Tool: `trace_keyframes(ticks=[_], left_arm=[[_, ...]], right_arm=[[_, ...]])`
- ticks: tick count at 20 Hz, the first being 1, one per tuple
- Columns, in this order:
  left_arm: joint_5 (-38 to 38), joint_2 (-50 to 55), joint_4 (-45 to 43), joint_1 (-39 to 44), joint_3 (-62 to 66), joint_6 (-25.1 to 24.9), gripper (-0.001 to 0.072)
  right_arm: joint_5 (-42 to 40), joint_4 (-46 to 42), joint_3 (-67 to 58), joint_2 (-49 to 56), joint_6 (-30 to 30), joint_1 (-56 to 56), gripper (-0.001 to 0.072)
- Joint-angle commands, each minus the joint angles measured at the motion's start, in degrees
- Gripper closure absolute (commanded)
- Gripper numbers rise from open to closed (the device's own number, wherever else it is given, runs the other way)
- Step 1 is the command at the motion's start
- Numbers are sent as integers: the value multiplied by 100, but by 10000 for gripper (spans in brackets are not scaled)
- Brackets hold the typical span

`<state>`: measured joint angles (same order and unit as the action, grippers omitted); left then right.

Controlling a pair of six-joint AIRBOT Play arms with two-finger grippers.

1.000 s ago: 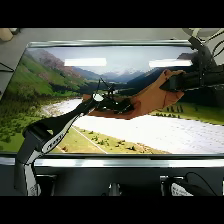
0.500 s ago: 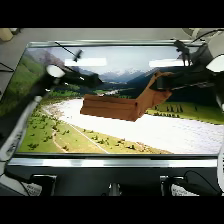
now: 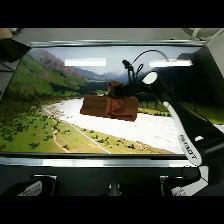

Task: Fold the shirts.

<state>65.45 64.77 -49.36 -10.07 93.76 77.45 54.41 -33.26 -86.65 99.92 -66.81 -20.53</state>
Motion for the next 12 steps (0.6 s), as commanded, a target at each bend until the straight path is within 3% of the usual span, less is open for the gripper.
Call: trace_keyframes(ticks=[1, 2, 3, 4, 7, 12], left_arm=[[407, -619, -66, -227, -2, -52, 682], [444, -656, -66, -212, -2, -52, 682], [463, -656, -66, -192, -2, -55, 682], [468, -638, -76, -192, -4, -55, 682], [466, -621, -369, -195, -4, -52, 682], [463, -616, -682, -195, -72, -55, 682]], right_arm=[[-721, 1060, -17, 608, 216, -446, 653], [-859, 1449, -17, 658, 435, -490, 432], [-942, 1902, -17, 662, 911, -498, 140], [-872, 2297, -17, 636, 1456, -481, 28], [44, 1899, -17, 404, 1676, -15, 24], [1749, -1458, -15, -223, 321, 1480, 30]])
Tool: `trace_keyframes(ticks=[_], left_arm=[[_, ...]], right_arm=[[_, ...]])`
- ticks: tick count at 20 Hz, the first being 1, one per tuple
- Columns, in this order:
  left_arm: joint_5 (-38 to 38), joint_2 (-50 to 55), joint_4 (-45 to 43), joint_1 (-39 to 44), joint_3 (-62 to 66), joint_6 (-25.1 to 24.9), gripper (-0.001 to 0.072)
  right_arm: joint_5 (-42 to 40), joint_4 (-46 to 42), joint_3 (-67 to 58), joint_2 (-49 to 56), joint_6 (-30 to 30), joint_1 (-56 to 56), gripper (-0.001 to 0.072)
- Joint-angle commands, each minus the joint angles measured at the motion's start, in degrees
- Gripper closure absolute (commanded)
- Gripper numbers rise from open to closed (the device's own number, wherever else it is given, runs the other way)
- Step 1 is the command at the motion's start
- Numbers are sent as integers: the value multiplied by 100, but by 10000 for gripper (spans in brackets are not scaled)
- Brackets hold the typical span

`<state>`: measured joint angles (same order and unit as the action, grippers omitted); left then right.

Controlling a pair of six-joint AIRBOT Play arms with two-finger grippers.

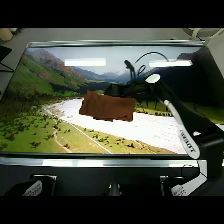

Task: Fold the shirts.

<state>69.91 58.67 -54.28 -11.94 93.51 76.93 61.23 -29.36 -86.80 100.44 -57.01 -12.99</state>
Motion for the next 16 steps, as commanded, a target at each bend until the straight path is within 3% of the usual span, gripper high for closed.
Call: trace_keyframes(ticks=[1, 2, 4, 11, 12, 13, 14, 15, 16], left_arm=[[17, -7, -188, -2, -133, 0, 682], [17, -9, -188, 2, -234, 0, 682], [17, -11, -184, 2, -448, 2, 682], [15, -31, -122, 179, -643, 24, 682], [13, -31, -122, 251, -643, 33, 682], [9, -31, -122, 334, -643, 92, 682], [-15, -31, -122, 404, -643, 114, 682], [-55, -31, -122, 479, -643, 114, 682], [-98, -31, -125, 546, -643, 114, 682]], right_arm=[[1451, -2555, 4, -308, -944, 1019, 40], [1718, -2997, 44, -299, -1115, 1209, 41], [1622, -3051, 428, -282, -1204, 1325, 41], [616, -1314, 855, 551, -981, 748, 46], [437, -1123, 855, 621, -981, 699, 139], [297, -863, 855, 656, -977, 678, 304], [199, -645, 852, 656, -881, 678, 554], [125, -413, 826, 645, -717, 715, 695], [160, -164, 754, 629, -282, 796, 692]])
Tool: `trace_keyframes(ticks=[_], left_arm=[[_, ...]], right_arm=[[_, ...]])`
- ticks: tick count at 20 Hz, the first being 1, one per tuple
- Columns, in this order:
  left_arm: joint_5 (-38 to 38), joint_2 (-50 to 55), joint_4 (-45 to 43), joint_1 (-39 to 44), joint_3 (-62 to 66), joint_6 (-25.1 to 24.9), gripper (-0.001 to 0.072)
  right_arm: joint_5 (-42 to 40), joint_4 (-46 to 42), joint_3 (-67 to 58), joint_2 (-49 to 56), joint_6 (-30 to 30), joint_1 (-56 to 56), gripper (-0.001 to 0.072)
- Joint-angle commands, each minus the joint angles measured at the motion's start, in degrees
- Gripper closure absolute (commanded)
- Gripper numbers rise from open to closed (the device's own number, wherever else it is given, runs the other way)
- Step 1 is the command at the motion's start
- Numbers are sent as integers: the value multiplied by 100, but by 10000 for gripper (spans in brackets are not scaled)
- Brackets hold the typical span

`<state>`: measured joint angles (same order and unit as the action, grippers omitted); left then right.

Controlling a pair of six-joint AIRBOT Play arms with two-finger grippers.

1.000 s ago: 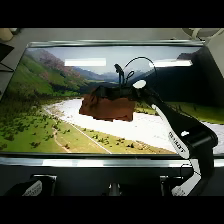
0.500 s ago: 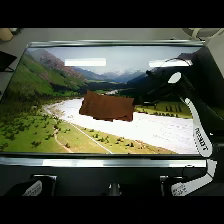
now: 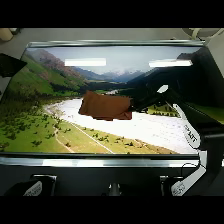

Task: Fold the shirts.

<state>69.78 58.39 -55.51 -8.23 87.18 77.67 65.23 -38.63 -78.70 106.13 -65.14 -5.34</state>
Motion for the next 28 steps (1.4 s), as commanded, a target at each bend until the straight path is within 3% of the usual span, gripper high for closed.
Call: trace_keyframes(ticks=[1, 6, 11, 15, 18, 22, 28], left_arm=[[-127, -2, -2, 234, -9, 42, 682], [-367, 0, -2, 435, -11, 256, 682], [-380, 2, -4, 487, -11, 341, 682], [-380, 28, -4, 487, -13, 341, 682], [-380, 85, -4, 487, -11, 339, 682], [-378, 101, -4, 487, -13, 337, 681], [-380, 101, -4, 485, -13, 332, 682]], right_arm=[[-118, 925, -151, 39, 815, 153, 692], [684, 938, -800, -85, 1176, 1499, 692], [1266, 514, -820, -584, 1182, 3685, 692], [2140, -1137, -820, -1119, 905, 5335, 691], [2922, -3016, -796, -1447, 780, 6081, 691], [2494, -4245, 575, -2208, 380, 6376, 691], [1657, -4201, 2645, -3049, 170, 6376, 691]])
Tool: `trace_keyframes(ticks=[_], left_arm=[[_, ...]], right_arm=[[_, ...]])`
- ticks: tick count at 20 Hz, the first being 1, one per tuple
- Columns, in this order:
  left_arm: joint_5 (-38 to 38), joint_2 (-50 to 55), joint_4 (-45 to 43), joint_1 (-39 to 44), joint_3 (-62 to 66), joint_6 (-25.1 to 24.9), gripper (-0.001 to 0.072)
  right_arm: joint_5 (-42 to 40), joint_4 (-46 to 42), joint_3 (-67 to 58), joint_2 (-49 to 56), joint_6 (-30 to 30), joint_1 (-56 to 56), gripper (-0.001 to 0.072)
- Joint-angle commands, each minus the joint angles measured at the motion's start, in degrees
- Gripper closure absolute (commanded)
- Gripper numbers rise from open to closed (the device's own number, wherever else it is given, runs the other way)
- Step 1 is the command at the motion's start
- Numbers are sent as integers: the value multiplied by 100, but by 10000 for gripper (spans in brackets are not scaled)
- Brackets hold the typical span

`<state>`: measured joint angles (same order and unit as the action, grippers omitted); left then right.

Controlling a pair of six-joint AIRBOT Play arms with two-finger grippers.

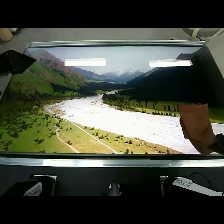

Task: Fold the shirts.

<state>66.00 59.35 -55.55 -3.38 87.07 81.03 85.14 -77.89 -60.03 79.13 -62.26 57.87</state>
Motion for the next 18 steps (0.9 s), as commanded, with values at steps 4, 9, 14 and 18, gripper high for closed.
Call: trace_keyframes(ticks=[4, 9, 14, 18], left_arm=[[0, 4, 0, 2, -2, -2, 681], [0, 4, 0, 2, -2, 0, 681], [-247, 24, -2, 0, 0, -4, 681], [-748, 155, -120, 2, 7, -173, 683]], right_arm=[[-590, -695, 857, -424, -92, 55, 692], [-721, -826, 857, -424, -63, 55, 652], [236, -966, -42, -424, 57, 55, 45], [-258, -1207, -2771, -424, 55, -17, 106]])
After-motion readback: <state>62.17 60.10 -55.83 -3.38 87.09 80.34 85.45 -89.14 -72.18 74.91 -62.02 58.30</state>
